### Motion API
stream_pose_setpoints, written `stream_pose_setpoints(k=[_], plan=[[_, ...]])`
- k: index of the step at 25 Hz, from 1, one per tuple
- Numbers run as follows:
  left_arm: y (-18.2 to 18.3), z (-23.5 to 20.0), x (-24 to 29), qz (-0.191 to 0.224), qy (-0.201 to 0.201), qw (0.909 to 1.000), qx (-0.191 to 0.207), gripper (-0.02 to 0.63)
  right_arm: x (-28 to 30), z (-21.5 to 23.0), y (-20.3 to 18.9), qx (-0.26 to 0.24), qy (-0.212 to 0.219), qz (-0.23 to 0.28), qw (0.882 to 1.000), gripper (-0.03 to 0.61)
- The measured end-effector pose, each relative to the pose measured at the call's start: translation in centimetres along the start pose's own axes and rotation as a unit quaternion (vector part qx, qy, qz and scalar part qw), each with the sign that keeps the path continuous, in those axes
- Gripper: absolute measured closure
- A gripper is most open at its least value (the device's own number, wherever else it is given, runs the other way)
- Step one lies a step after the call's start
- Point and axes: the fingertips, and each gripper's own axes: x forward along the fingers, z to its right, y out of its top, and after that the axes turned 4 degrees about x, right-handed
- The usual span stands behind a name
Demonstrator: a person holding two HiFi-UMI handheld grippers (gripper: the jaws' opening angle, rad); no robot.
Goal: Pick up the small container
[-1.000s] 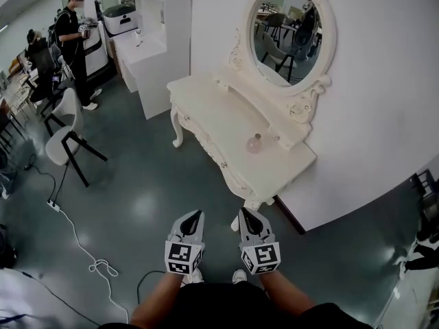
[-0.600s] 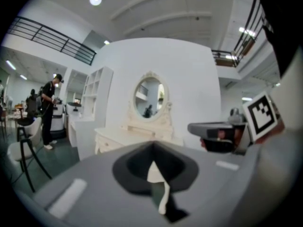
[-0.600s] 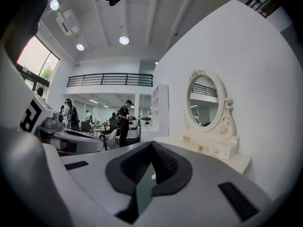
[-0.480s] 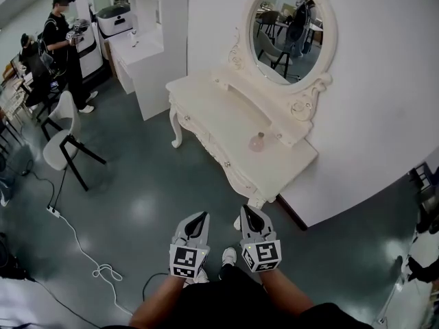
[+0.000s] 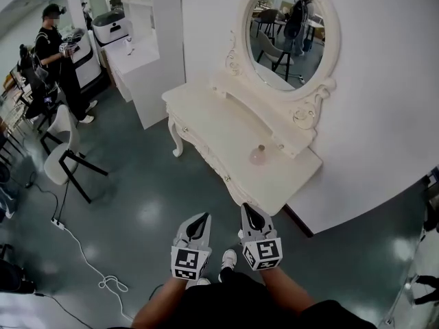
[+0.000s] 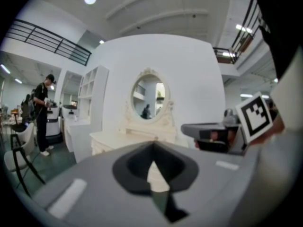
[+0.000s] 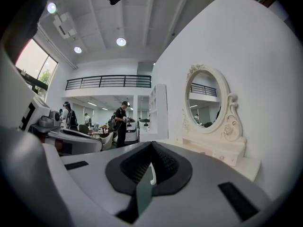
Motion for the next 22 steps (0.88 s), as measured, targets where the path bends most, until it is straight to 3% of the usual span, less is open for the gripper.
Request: stream_pose_setpoints(k=[6,12,18,22], plan=[[1.2,-1.7,4.9,-0.004,0.009,0.9999,0.006,0.607,3.8,3.2,0.6,-0.001,0.012,0.002,1.0,0.574],[2.9,-3.4,8.0,0.011,0.027,0.9991,-0.03,0.607,6.3,5.6,1.9,-0.003,0.032,0.005,0.999,0.574],[3.1,-4.1,10.6,0.0,0.042,0.9988,-0.022,0.607,8.1,7.9,1.9,0.028,0.047,0.006,0.998,0.574],[3.2,-5.1,12.1,-0.003,0.05,0.9985,-0.021,0.607,9.6,9.0,2.3,0.021,0.051,0.008,0.998,0.574]])
